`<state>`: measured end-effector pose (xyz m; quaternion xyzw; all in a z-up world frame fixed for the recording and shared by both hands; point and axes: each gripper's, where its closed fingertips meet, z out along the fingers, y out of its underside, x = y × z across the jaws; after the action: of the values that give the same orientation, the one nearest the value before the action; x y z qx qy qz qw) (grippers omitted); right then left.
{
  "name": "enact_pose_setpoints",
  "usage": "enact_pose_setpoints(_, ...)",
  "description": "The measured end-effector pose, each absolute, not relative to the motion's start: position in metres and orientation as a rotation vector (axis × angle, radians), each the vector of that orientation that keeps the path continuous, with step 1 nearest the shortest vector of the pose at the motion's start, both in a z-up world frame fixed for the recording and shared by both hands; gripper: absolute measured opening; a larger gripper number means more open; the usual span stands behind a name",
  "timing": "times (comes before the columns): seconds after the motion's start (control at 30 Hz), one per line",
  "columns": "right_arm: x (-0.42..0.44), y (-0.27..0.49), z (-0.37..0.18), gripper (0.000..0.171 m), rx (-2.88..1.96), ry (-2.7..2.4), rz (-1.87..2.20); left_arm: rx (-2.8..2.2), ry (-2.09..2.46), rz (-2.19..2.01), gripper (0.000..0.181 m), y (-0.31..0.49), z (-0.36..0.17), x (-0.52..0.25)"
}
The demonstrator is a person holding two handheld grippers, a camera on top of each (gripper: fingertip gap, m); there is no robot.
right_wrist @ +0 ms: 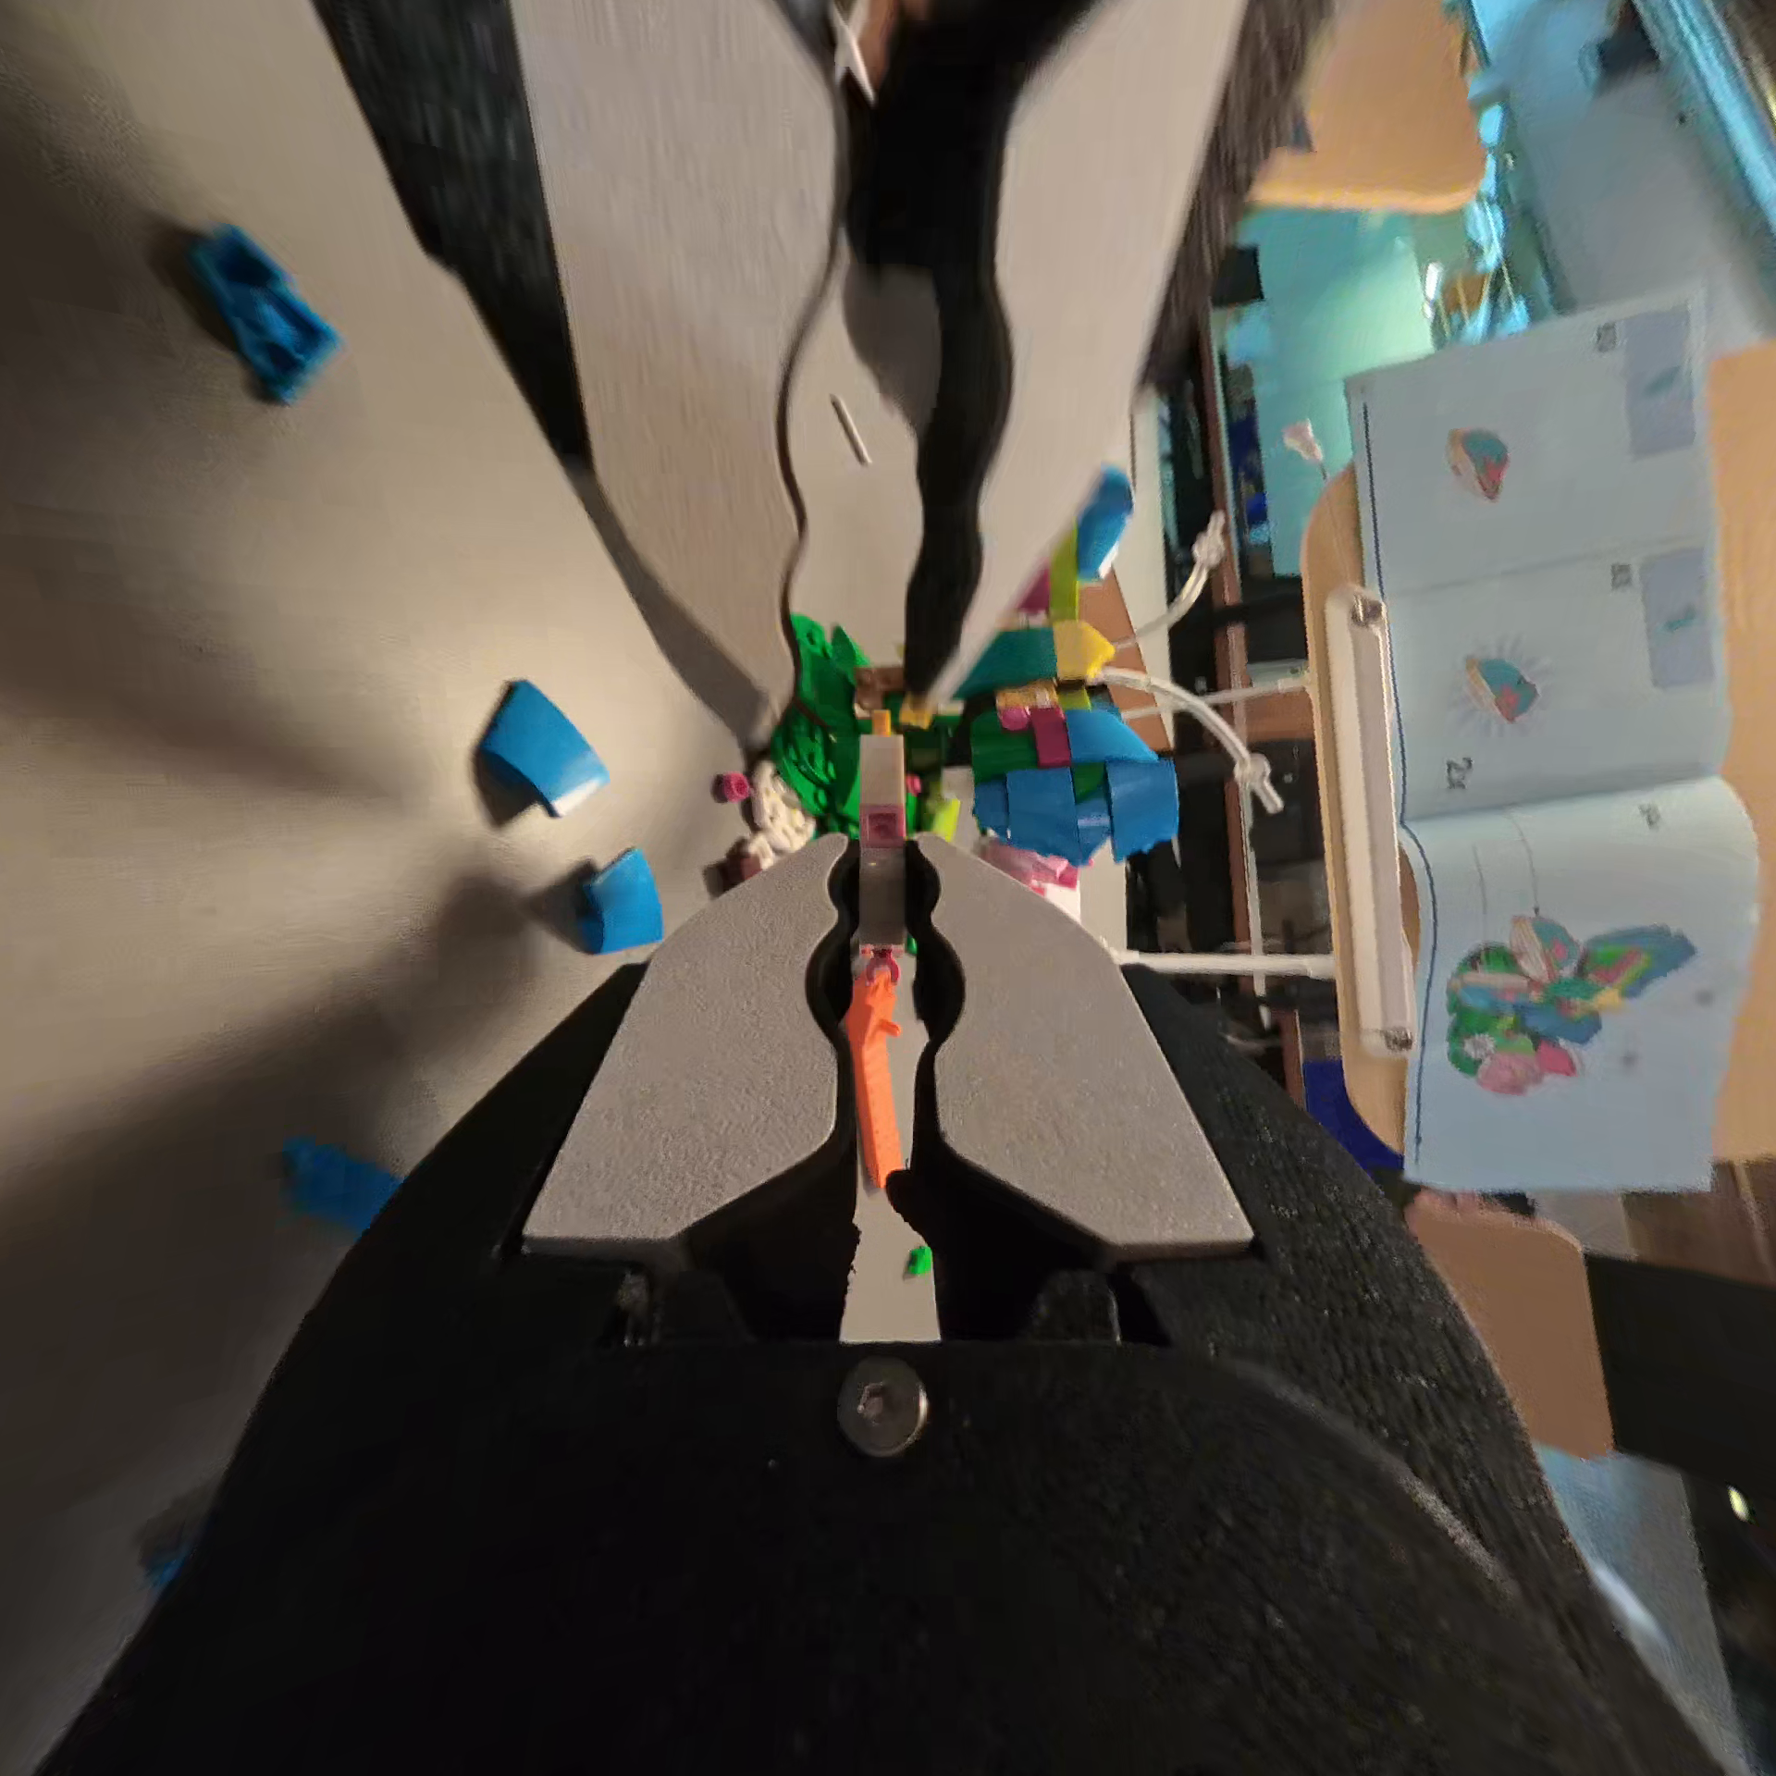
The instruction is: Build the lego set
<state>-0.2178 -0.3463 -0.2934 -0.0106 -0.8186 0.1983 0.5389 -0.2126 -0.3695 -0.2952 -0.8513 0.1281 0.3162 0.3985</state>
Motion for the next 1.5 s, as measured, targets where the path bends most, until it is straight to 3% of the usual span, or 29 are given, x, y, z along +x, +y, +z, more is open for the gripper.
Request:
enact_pose_setpoints(0.03, -0.222, -0.343, -0.295, 0.007, -0.063, -1.936, 0.475, -2.152, 0.198, 0.756, 0.033, -0.379, -0.296, -0.222)
enact_pose_setpoints(0.27, -0.245, -0.350, -0.305, 0.007, -0.164, -1.885, 0.473, -2.057, -0.436, 0.270, 0.065, -0.411, -0.316, -0.264)
enact_pose_setpoints(0.53, -0.248, -0.351, -0.309, 0.007, -0.089, -1.842, 0.451, -2.053, -0.492, 0.170, 0.106, -0.412, -0.317, -0.292)
enact_pose_setpoints(0.7, -0.246, -0.353, -0.309, 0.007, -0.050, -1.807, 0.448, -2.057, -0.404, 0.021, 0.118, -0.396, -0.319, -0.294)
enact_pose_setpoints(1.13, -0.241, -0.347, -0.299, 0.007, 0.001, -1.723, 0.447, -2.169, -0.316, -0.156, 0.096, -0.399, -0.332, -0.270)
enact_pose_setpoints(1.3, -0.215, -0.354, -0.261, 0.006, 0.222, -1.474, 0.451, -2.028, -0.377, -0.205, 0.074, -0.404, -0.302, -0.241)
enact_pose_setpoints(1.5, -0.178, -0.370, -0.251, 0.006, 0.563, -1.284, 0.349, -1.871, -0.360, -0.525, 0.066, -0.381, -0.274, -0.192)
